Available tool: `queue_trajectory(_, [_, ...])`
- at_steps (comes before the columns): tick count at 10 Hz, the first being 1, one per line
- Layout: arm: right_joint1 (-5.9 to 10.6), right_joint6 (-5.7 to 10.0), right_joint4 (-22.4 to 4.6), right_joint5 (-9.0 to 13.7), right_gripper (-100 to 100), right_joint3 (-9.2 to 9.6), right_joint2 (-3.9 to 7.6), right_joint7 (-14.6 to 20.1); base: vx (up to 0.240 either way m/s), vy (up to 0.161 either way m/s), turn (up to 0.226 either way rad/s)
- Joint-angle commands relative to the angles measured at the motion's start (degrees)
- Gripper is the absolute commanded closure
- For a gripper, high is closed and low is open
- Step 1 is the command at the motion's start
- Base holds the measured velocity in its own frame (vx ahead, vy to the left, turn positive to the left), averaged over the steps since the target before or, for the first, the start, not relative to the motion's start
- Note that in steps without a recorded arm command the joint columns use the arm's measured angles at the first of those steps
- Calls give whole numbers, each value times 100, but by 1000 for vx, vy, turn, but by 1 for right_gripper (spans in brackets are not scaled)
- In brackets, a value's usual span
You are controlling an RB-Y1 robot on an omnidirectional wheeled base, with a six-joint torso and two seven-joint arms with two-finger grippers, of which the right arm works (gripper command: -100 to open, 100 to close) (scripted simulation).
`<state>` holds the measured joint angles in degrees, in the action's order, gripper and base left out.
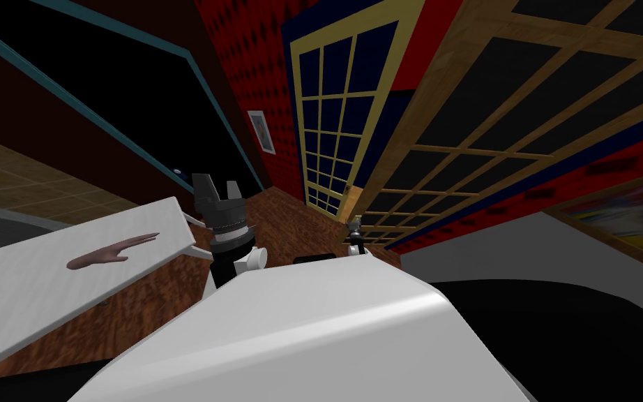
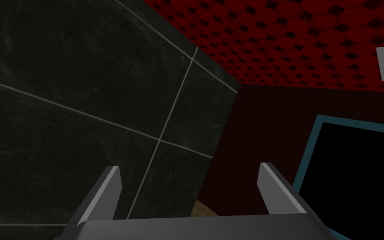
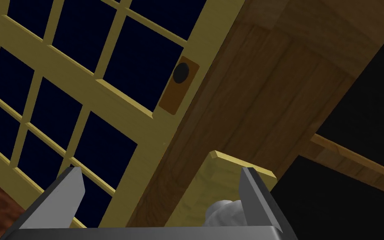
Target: Pull the door open
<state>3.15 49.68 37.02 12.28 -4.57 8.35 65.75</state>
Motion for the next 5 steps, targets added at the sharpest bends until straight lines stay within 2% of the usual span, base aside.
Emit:
queue_trajectory(1, [-89,-108,65,114,-100,-9,43,286,-64,-29,44])
queue_trajectory(5, [-11,-153,66,306,-100,105,33,820,-65,-24,37])
